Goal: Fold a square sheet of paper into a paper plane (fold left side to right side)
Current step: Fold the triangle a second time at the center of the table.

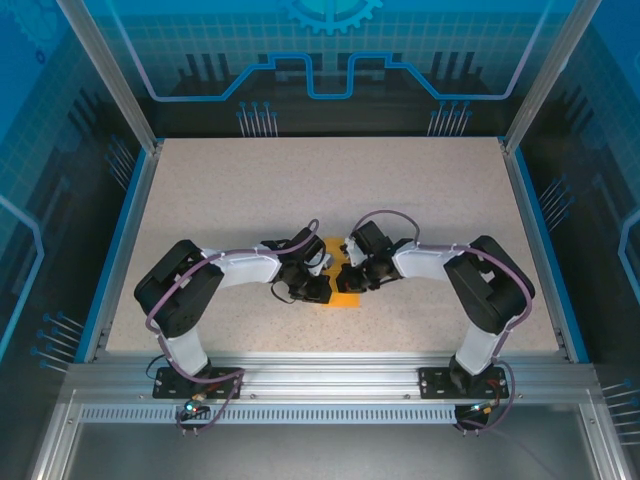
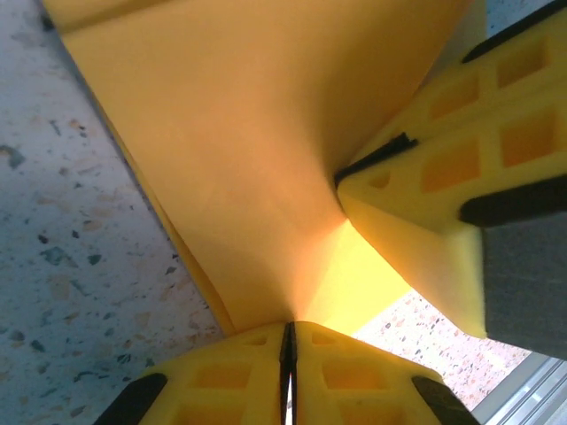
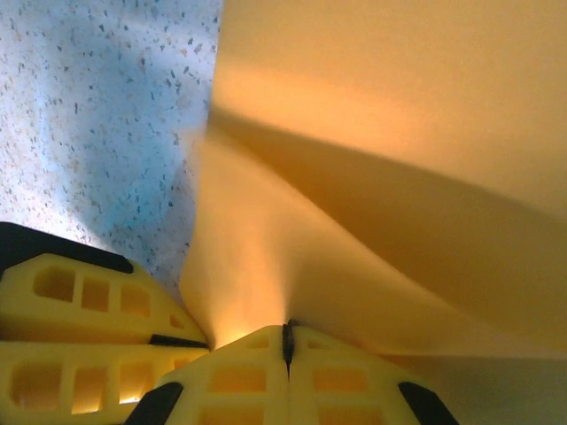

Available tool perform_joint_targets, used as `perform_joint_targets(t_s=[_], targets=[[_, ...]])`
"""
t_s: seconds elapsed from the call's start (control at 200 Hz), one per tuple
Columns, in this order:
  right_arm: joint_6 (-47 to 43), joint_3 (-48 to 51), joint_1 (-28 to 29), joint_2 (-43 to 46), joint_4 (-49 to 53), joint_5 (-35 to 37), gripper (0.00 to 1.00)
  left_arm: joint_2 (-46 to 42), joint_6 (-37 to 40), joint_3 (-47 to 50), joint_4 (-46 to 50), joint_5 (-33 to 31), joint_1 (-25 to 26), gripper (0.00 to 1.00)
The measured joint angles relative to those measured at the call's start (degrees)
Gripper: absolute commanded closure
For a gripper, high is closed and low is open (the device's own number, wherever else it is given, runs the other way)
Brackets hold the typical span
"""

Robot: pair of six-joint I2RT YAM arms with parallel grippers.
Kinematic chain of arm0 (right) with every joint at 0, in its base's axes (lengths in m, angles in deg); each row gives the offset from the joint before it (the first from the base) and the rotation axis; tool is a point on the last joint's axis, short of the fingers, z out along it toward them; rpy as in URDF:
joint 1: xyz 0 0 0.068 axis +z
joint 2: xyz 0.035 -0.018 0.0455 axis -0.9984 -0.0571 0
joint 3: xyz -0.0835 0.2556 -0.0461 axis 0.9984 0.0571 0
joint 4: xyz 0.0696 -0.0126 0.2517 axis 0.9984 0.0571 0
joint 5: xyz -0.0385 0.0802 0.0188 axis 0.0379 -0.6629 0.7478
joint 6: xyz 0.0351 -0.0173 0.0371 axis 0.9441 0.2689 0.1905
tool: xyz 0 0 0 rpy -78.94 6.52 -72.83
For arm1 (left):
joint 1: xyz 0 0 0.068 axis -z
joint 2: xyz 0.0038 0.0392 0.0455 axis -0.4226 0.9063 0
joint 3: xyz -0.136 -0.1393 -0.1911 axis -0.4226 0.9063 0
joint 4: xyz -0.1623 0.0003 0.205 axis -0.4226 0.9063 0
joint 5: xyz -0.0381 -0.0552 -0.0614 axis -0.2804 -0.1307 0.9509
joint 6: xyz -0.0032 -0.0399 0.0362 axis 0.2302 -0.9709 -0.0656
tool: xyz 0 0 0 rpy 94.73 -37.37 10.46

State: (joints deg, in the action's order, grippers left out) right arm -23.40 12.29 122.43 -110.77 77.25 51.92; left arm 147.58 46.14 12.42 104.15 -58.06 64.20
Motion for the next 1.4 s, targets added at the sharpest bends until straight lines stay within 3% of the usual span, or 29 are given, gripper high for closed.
perform_joint_targets(t_s=[0.545, 1.401], targets=[[-3.39, -2.62, -0.55, -0.26, 4.81, 3.08, 1.00, 0.00, -0.02, 0.04, 0.00, -0.22, 0.00, 0.88], [-9.25, -3.72, -9.25, 0.66, 10.27, 3.48, 1.00, -0.15, -0.02, 0.42, -0.55, -0.24, 0.00, 0.89]])
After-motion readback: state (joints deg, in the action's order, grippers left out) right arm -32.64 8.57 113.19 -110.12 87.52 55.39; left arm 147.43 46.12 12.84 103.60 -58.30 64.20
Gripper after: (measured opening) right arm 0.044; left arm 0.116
